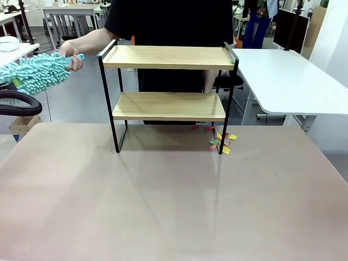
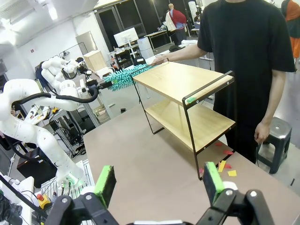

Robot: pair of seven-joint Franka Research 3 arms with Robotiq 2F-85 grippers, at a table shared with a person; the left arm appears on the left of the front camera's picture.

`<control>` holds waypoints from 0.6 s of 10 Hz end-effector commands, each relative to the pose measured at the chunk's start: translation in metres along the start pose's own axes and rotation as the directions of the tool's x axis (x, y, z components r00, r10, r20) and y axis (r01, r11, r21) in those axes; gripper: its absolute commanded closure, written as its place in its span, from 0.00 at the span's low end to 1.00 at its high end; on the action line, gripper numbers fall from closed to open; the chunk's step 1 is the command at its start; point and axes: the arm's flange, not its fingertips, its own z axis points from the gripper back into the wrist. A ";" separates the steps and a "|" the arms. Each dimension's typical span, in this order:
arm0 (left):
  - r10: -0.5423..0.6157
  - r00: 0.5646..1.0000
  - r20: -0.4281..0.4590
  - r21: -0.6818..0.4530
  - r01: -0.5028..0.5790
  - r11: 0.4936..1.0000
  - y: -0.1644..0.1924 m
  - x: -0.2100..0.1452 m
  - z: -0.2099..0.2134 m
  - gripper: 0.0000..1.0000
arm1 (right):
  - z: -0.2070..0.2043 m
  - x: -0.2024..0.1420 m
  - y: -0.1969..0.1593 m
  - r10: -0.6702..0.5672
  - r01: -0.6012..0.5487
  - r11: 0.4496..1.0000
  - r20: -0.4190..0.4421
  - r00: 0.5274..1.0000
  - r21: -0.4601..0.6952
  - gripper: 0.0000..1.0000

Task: Clean the shelf.
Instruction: Hand the Duster back to the human.

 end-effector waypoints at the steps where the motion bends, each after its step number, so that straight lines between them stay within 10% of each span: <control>1: -0.013 1.000 0.011 0.000 0.013 1.000 0.002 0.002 0.000 0.84 | 0.000 0.003 0.001 0.013 -0.013 1.000 0.021 1.000 0.007 0.00; 2: -0.013 1.000 0.011 0.000 0.013 1.000 0.002 0.002 0.000 0.84 | 0.000 0.003 0.001 0.013 -0.013 1.000 0.021 1.000 0.007 0.00; 3: 0.000 1.000 0.000 0.000 0.000 1.000 0.000 0.000 0.000 0.26 | 0.000 0.003 0.001 0.013 -0.013 1.000 0.021 1.000 0.007 0.00; 6: 0.013 1.000 -0.011 -0.012 -0.013 1.000 0.000 0.002 -0.001 0.00 | 0.000 0.003 0.001 0.013 -0.013 1.000 0.021 1.000 0.007 0.00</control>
